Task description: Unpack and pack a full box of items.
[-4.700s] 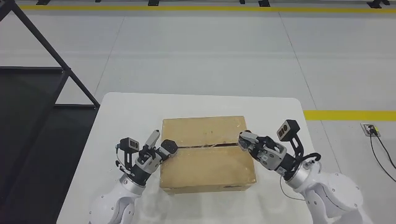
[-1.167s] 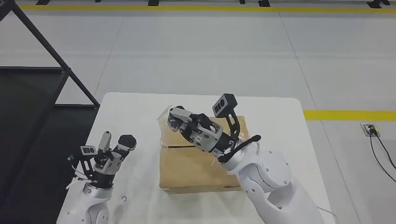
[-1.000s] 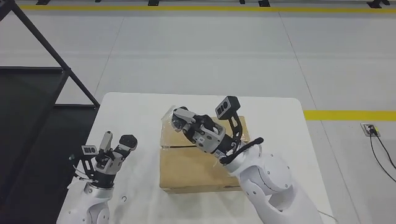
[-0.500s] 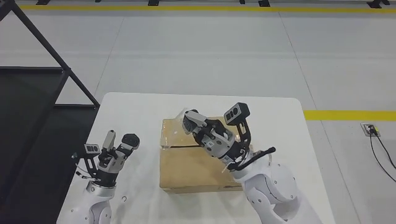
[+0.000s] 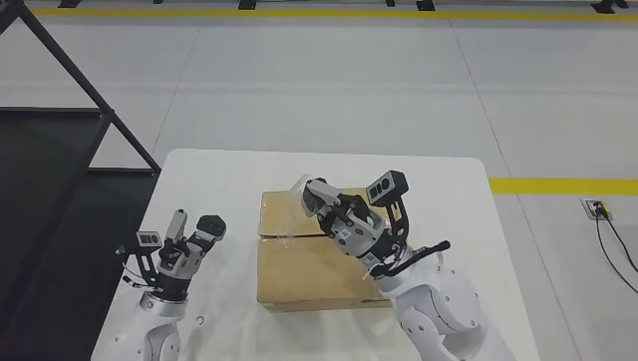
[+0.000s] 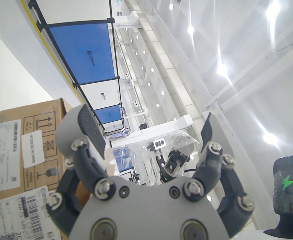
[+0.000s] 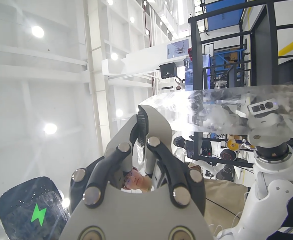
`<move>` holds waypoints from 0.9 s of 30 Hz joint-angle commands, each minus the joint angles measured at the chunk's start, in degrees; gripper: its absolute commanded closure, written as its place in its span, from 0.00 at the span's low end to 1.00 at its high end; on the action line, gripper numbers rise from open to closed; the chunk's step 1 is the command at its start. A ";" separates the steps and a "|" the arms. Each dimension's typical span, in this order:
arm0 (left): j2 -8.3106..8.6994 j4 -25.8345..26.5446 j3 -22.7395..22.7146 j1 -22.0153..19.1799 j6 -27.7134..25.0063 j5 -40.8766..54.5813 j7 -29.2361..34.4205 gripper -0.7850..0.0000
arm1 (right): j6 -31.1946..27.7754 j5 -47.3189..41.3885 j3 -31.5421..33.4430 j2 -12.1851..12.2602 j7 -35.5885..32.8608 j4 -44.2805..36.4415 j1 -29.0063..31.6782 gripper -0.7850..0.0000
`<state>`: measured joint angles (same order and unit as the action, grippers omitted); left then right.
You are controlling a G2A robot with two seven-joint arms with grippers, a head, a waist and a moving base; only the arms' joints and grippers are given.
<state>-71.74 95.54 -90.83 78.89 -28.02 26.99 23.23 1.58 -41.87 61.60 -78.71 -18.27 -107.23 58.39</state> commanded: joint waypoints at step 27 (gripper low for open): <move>-0.20 4.83 3.87 -1.40 -1.09 6.37 8.76 0.00 | 0.85 1.08 6.21 0.42 1.60 -2.66 8.13 1.00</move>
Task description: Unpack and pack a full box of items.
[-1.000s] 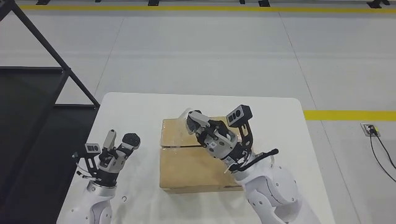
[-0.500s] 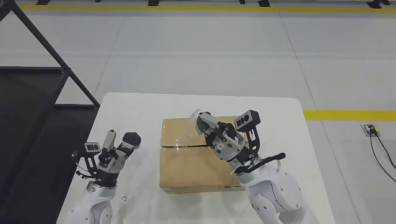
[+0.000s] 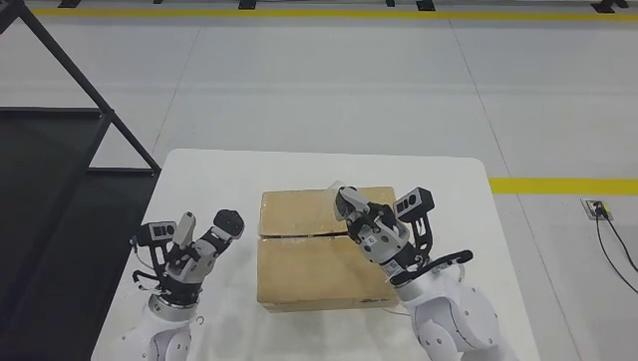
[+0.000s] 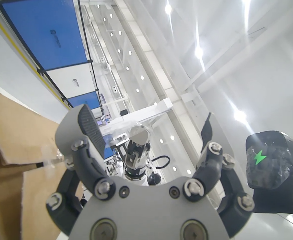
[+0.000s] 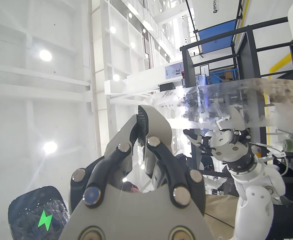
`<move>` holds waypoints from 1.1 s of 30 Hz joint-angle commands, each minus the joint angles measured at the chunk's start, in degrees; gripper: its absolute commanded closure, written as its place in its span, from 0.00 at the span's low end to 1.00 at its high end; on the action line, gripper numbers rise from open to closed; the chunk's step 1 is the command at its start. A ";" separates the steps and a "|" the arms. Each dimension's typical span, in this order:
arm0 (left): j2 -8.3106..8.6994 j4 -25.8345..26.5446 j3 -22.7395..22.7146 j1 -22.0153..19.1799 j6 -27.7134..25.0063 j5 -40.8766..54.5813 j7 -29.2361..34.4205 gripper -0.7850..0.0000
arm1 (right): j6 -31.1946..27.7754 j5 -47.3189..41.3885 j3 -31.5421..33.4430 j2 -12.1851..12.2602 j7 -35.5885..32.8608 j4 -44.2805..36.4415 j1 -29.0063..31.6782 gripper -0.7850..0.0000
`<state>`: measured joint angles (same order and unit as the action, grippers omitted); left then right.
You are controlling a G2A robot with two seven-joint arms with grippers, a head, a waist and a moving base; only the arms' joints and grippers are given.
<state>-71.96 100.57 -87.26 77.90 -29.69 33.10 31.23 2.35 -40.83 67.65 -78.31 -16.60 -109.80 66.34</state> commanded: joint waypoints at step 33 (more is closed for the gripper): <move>-0.28 -8.97 7.77 -6.82 5.52 -4.58 4.17 0.00 | 1.36 -0.23 5.70 0.58 1.06 -3.63 6.92 1.00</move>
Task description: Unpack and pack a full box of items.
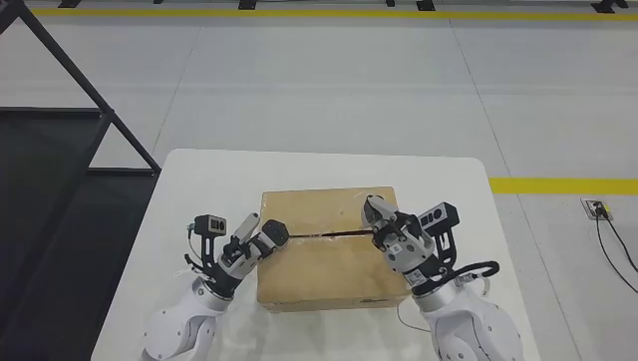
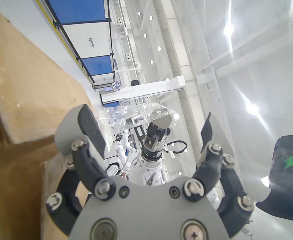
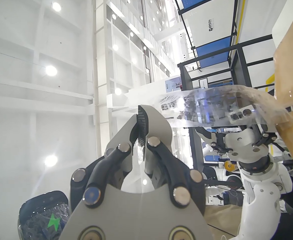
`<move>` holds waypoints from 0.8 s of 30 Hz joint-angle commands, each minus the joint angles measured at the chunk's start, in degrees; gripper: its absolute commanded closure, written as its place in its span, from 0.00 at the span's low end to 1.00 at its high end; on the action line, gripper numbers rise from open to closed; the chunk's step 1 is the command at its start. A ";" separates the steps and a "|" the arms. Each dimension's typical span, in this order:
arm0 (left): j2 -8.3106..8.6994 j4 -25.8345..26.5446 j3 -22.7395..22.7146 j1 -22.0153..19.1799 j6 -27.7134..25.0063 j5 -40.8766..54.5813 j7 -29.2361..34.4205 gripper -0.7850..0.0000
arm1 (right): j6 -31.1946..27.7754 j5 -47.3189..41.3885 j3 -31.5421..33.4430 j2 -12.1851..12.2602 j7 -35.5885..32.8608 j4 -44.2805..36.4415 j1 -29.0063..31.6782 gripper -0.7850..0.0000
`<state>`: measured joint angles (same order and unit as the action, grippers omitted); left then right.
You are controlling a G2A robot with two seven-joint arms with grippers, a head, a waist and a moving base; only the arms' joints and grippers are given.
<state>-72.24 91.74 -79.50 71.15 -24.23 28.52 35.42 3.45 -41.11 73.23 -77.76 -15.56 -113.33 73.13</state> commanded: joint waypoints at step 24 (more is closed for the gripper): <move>0.00 -1.48 0.68 -1.24 0.62 -0.33 -0.30 0.00 | 3.22 -0.42 5.13 0.70 1.97 -2.19 5.74 1.00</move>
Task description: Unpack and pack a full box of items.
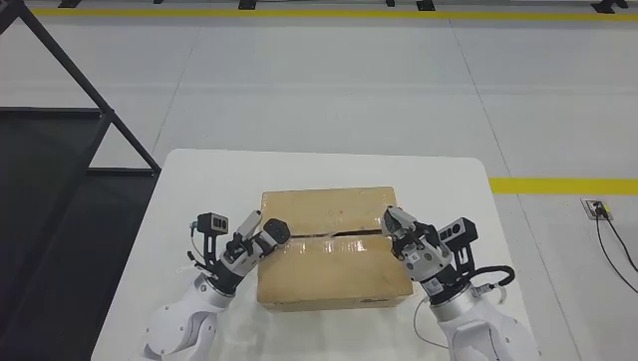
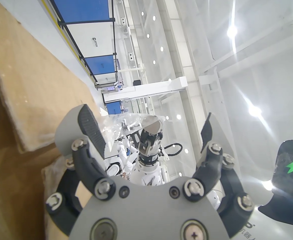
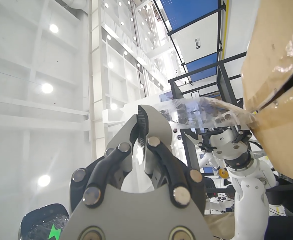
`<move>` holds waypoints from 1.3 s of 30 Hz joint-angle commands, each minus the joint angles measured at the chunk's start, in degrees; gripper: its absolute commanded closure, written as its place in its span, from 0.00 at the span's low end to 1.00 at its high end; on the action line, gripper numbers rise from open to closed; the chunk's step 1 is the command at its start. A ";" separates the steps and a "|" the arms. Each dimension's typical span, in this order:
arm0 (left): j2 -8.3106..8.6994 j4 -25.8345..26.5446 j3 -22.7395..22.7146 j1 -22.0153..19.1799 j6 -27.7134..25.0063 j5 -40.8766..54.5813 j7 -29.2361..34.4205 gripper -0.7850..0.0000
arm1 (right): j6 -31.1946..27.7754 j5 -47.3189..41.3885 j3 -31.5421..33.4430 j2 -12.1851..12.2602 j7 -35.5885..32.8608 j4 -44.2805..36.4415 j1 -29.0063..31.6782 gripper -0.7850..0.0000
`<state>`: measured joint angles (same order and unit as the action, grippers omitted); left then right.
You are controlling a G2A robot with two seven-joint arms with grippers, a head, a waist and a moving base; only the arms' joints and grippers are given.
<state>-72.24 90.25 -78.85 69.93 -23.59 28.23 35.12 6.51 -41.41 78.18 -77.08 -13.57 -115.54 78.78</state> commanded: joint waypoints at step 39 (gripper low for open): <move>0.05 -0.28 0.61 -0.41 0.16 -0.72 -0.54 0.00 | 7.09 -5.18 7.13 1.33 -4.05 6.69 -0.33 1.00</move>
<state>-72.18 90.05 -78.28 69.57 -23.39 27.45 34.54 13.47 -46.63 85.36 -75.77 -17.55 -108.93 78.42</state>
